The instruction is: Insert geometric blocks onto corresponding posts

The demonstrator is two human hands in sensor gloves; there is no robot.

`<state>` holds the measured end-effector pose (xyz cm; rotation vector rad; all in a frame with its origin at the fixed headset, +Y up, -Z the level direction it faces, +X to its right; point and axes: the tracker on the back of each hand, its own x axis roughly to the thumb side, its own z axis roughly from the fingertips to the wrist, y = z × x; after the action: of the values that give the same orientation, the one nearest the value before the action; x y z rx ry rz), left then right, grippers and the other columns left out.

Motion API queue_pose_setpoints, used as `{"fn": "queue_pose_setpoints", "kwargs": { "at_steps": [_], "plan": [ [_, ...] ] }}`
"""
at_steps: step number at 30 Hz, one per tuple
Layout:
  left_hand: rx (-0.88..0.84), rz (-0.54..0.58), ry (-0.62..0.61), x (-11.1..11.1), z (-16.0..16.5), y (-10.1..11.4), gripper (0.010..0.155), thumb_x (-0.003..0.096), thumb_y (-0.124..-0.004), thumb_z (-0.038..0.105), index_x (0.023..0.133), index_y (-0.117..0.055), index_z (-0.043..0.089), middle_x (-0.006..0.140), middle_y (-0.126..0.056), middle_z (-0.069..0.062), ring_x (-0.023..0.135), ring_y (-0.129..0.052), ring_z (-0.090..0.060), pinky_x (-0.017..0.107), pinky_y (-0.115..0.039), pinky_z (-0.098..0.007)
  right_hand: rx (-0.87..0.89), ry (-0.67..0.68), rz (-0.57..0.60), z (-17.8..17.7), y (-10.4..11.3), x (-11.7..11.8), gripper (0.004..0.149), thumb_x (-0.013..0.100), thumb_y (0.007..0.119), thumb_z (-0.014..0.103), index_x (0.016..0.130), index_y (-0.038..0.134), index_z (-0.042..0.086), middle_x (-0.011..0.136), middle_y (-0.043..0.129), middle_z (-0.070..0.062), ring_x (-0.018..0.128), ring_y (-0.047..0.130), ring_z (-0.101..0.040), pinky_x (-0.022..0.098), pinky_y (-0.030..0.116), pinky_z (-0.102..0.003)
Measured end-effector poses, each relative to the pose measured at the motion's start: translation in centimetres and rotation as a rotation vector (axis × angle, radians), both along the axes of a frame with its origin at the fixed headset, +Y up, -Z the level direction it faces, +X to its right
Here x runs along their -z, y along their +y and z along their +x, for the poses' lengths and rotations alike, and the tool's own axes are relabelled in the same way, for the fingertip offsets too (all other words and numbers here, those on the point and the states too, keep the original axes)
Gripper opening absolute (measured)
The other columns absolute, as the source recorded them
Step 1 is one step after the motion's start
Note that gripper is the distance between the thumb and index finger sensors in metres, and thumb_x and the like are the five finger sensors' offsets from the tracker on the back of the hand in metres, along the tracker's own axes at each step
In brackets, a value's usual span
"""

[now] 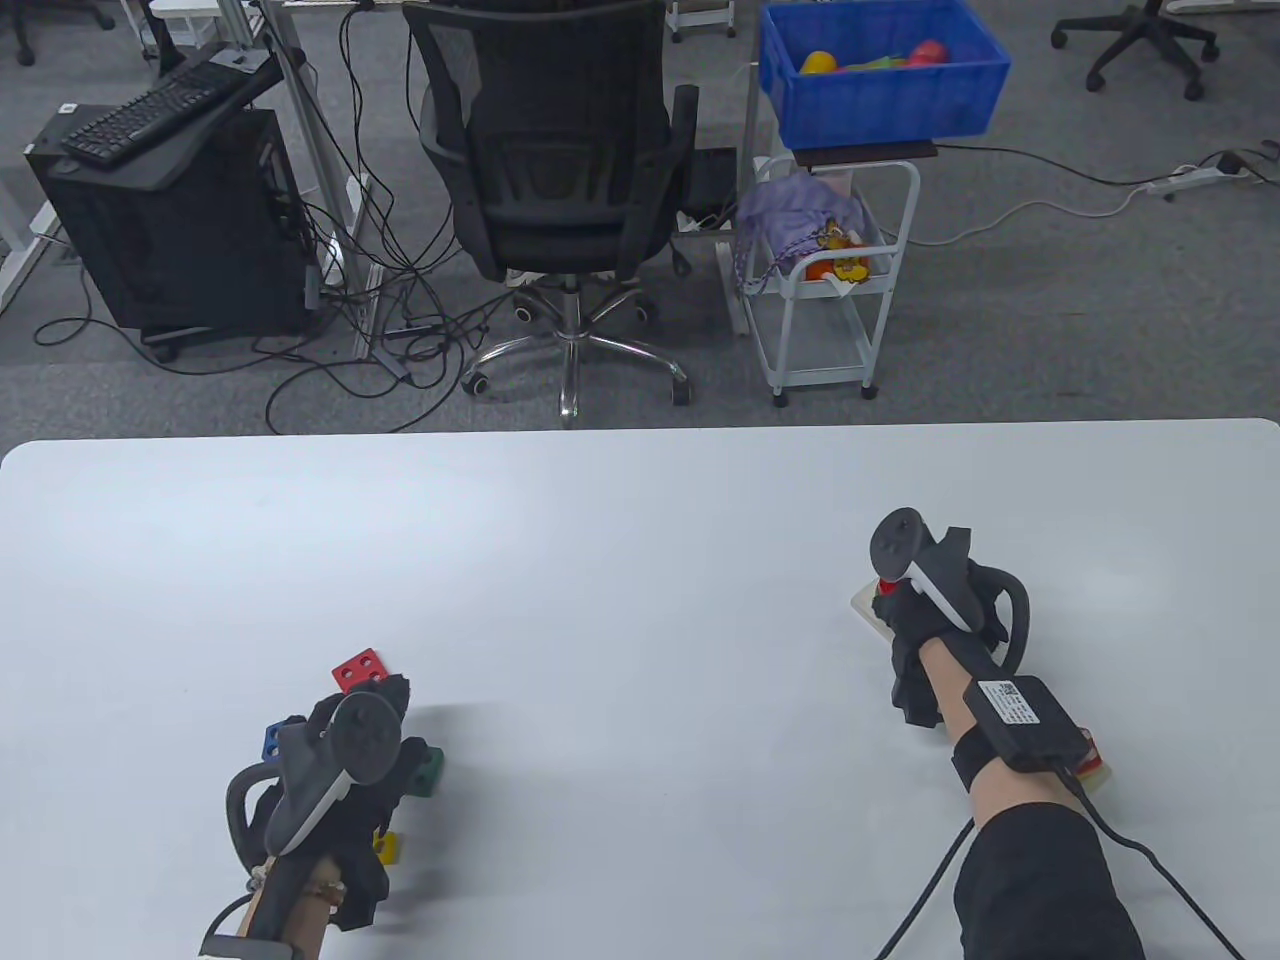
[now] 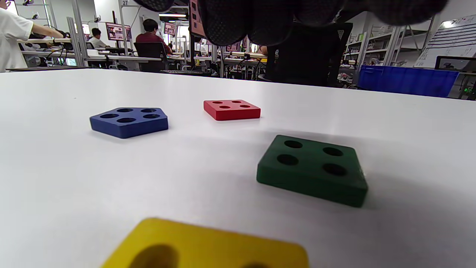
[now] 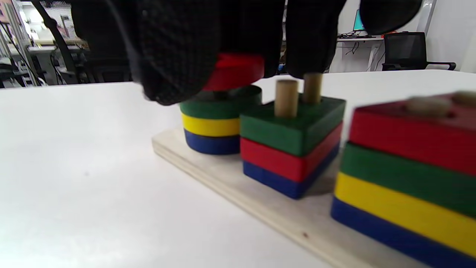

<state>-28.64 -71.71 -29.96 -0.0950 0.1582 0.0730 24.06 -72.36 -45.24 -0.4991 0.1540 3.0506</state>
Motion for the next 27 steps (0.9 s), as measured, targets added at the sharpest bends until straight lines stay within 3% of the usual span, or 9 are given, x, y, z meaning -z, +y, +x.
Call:
{"fn": "queue_pose_setpoints", "kwargs": {
  "at_steps": [4, 9, 17, 22, 27],
  "plan": [
    [0.008, -0.013, 0.000, 0.0, 0.0, -0.1, 0.069, 0.0403, -0.073, 0.059, 0.104, -0.054, 0.043, 0.116, -0.060, 0.011, 0.111, -0.064, -0.019, 0.082, -0.047, -0.056, 0.022, 0.020, -0.013, 0.0, -0.4, -0.3, 0.070, 0.041, 0.089, 0.037, 0.103, 0.060, 0.023, 0.107, 0.067, -0.011, 0.095, 0.072, -0.042, 0.068, 0.055, -0.070],
    [0.006, -0.030, 0.005, 0.0, 0.0, -0.1, 0.069, 0.0402, -0.073, 0.059, 0.104, -0.054, 0.043, 0.116, -0.060, 0.011, 0.111, -0.064, -0.020, 0.082, -0.049, -0.055, -0.003, 0.092, 0.074, -0.5, 0.7, -2.6, 0.068, 0.043, 0.085, 0.042, 0.103, 0.060, 0.021, 0.108, 0.065, -0.014, 0.096, 0.070, -0.044, 0.067, 0.054, -0.071],
    [-0.005, -0.048, 0.005, 0.0, 0.0, -0.2, 0.068, 0.0404, -0.073, 0.058, 0.104, -0.055, 0.043, 0.116, -0.061, 0.011, 0.110, -0.066, -0.020, 0.081, -0.052, -0.053, 0.089, 0.363, 0.142, -3.0, 2.1, -10.0, 0.065, 0.045, 0.082, 0.045, 0.101, 0.064, 0.018, 0.103, 0.071, -0.017, 0.090, 0.077, -0.044, 0.063, 0.060, -0.070],
    [0.011, -0.064, 0.032, 0.0, -0.4, -0.2, 0.064, 0.0419, -0.076, 0.052, 0.103, -0.057, 0.042, 0.115, -0.063, 0.011, 0.106, -0.072, -0.019, 0.080, -0.057, -0.050, 0.173, 0.445, 0.130, -4.1, 0.9, -15.5, 0.064, 0.046, 0.081, 0.046, 0.101, 0.065, 0.018, 0.103, 0.072, -0.017, 0.089, 0.079, -0.044, 0.062, 0.062, -0.069],
    [0.057, -0.102, 0.032, 0.1, 0.2, -0.6, 0.062, 0.0418, -0.079, 0.047, 0.101, -0.062, 0.041, 0.112, -0.068, 0.010, 0.101, -0.078, -0.017, 0.077, -0.062, -0.046, 0.114, 0.445, 0.066, -3.7, -0.5, -16.5, 0.064, 0.046, 0.080, 0.046, 0.101, 0.065, 0.018, 0.103, 0.072, -0.017, 0.089, 0.079, -0.044, 0.061, 0.062, -0.069]
  ]
}}
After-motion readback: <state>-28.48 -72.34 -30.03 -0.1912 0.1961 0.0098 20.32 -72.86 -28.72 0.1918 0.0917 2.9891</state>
